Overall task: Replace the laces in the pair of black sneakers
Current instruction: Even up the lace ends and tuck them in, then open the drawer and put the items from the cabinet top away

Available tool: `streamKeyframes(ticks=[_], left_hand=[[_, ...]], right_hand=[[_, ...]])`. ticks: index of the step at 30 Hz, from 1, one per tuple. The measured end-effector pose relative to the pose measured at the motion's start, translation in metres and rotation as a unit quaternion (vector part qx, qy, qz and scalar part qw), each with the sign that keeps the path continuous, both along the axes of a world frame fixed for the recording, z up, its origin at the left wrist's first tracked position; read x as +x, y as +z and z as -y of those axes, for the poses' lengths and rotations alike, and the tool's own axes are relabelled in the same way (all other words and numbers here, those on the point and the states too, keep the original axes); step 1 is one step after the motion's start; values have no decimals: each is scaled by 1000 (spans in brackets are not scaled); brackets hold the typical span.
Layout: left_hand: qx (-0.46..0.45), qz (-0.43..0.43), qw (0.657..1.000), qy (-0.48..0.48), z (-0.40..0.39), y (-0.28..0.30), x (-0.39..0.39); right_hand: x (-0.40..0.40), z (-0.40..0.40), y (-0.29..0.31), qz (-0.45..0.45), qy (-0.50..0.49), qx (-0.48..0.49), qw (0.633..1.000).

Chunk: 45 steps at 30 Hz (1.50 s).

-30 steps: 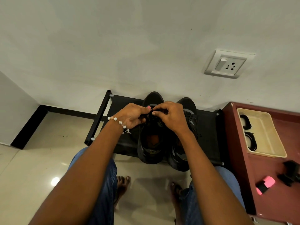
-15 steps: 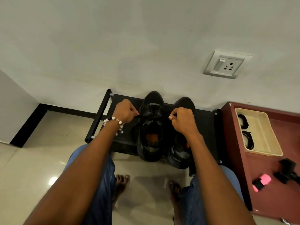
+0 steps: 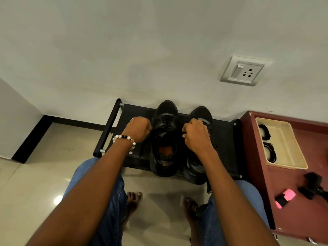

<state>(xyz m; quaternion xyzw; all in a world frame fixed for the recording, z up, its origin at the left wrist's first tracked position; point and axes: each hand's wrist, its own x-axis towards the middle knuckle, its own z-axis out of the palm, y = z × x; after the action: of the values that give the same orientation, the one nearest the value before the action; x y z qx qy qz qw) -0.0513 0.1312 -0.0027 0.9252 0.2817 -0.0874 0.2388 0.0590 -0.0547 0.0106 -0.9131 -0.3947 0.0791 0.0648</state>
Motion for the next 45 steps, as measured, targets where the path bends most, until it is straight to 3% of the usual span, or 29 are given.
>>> streamKeyframes(ticks=[4, 6, 9, 11, 21, 35, 38, 41, 45], left_hand=[[-81, 73, 992, -69, 17, 9, 1], [-60, 53, 993, -90, 32, 6, 2], [9, -17, 999, -43, 45, -12, 2], [-2, -39, 999, 14, 51, -21, 0], [58, 27, 997, 48, 67, -35, 2], [-32, 44, 995, 81, 66, -19, -10], [-4, 33, 994, 107, 73, -7, -12], [59, 94, 989, 97, 92, 21, -6], [-35, 230, 971, 54, 124, 62, 8]], right_hand=[[-4, -1, 4, -113, -1, 121, 986], [-11, -5, 4, -139, 15, 109, 984], [-24, -10, -1, -127, 19, -32, 991], [-32, -12, -4, -127, 8, -66, 990], [-53, -8, -2, -85, -51, -28, 995], [-64, 4, 5, -113, -78, 12, 990], [-71, 10, 12, -92, -103, 40, 990], [-72, 23, 27, -84, -150, 106, 979], [-67, 55, 56, -95, -208, 195, 954]])
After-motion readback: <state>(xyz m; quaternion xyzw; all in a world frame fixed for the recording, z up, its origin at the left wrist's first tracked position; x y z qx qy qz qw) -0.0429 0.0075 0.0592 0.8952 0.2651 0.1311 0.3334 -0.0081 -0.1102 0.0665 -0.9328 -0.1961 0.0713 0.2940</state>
